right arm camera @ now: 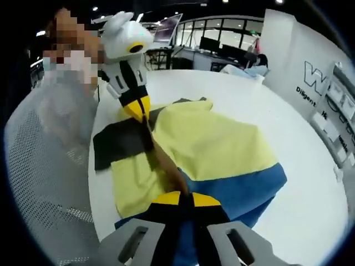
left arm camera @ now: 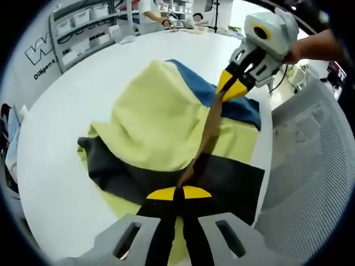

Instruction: Fold the garment on the visible template until the final outline fits inside the template.

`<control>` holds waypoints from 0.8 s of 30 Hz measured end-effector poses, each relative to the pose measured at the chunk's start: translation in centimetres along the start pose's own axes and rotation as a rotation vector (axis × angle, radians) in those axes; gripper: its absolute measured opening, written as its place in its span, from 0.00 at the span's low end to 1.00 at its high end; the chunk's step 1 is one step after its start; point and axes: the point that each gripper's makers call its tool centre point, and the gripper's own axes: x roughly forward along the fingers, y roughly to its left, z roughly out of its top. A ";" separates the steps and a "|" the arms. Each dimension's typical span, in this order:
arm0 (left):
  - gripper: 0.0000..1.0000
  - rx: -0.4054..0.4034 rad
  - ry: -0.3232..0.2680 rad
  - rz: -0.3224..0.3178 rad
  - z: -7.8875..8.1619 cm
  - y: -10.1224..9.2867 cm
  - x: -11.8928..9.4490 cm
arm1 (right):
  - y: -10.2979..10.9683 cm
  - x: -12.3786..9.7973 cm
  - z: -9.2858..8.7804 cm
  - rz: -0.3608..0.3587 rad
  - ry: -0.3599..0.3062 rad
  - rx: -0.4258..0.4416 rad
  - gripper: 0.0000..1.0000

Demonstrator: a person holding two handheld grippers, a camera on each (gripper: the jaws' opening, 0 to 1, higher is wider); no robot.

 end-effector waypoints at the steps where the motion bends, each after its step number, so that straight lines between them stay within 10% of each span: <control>1: 0.03 0.002 0.003 0.000 -0.1 0.1 0.1 | 0.2 0.1 -0.1 0.003 0.002 -0.003 0.03; 5: 0.03 0.008 0.014 -0.003 -0.2 0.0 0.2 | 0.4 0.4 -1.1 0.002 0.028 -0.002 0.17; 24: 0.04 0.021 0.006 -0.005 -0.3 0.2 0.5 | -1.3 1.0 -1.3 -0.008 0.008 -0.078 0.00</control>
